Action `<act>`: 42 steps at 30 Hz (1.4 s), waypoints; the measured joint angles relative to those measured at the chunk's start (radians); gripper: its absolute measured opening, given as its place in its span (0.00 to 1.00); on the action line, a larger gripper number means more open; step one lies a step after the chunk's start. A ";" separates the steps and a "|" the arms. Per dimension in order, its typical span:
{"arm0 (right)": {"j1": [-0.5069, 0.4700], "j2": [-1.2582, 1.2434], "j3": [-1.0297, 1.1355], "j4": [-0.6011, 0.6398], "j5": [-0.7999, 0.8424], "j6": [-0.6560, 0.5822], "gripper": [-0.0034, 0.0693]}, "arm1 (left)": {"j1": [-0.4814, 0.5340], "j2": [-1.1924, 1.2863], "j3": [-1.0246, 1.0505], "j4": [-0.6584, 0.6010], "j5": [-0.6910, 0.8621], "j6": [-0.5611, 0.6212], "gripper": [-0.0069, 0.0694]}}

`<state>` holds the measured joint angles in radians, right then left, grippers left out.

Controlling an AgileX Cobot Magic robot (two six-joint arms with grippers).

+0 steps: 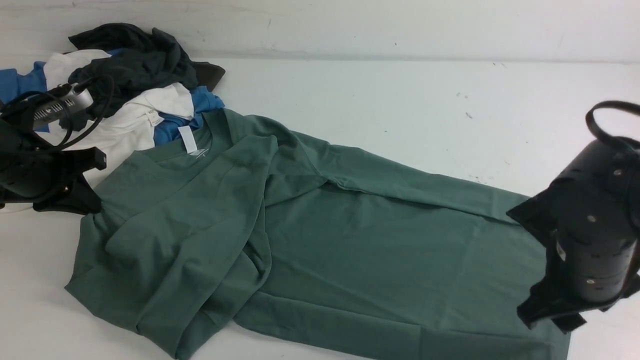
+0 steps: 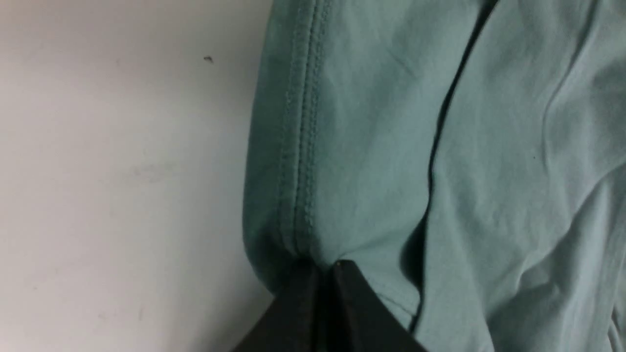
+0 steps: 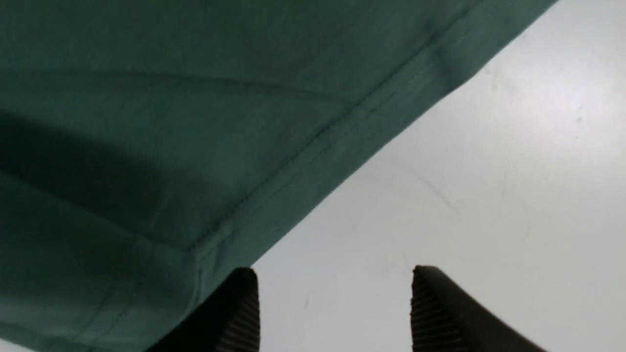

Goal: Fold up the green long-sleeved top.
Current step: Use both arms simultaneously to clamp the lower edge of the clothing fabric

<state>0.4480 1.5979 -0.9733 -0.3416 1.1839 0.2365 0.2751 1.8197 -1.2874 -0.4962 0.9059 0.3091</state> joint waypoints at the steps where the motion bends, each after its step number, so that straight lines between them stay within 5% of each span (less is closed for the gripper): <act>1: -0.001 -0.013 -0.007 0.037 0.001 0.001 0.60 | 0.000 0.000 0.000 0.000 0.000 0.001 0.10; 7: 0.010 -0.116 0.088 0.419 0.017 -0.060 0.61 | 0.000 0.000 0.000 0.000 0.000 0.019 0.10; 10: 0.028 -0.127 0.151 0.474 0.017 -0.070 0.61 | 0.000 0.000 0.000 0.000 0.001 0.019 0.10; 19: 0.032 -0.031 0.214 0.356 -0.147 -0.043 0.61 | 0.000 0.000 0.000 -0.001 0.001 0.022 0.10; 31: 0.032 0.002 0.168 0.297 -0.168 -0.028 0.60 | 0.000 0.000 0.000 -0.001 0.002 0.023 0.10; 37: 0.032 0.012 0.145 0.342 -0.171 -0.044 0.44 | 0.000 0.000 0.000 -0.001 0.004 0.026 0.10; 42: 0.032 0.018 0.143 0.342 -0.171 -0.060 0.13 | 0.000 0.000 0.000 -0.001 0.004 0.029 0.10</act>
<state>0.4801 1.6156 -0.8305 0.0000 1.0128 0.1766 0.2751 1.8197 -1.2874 -0.4975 0.9096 0.3382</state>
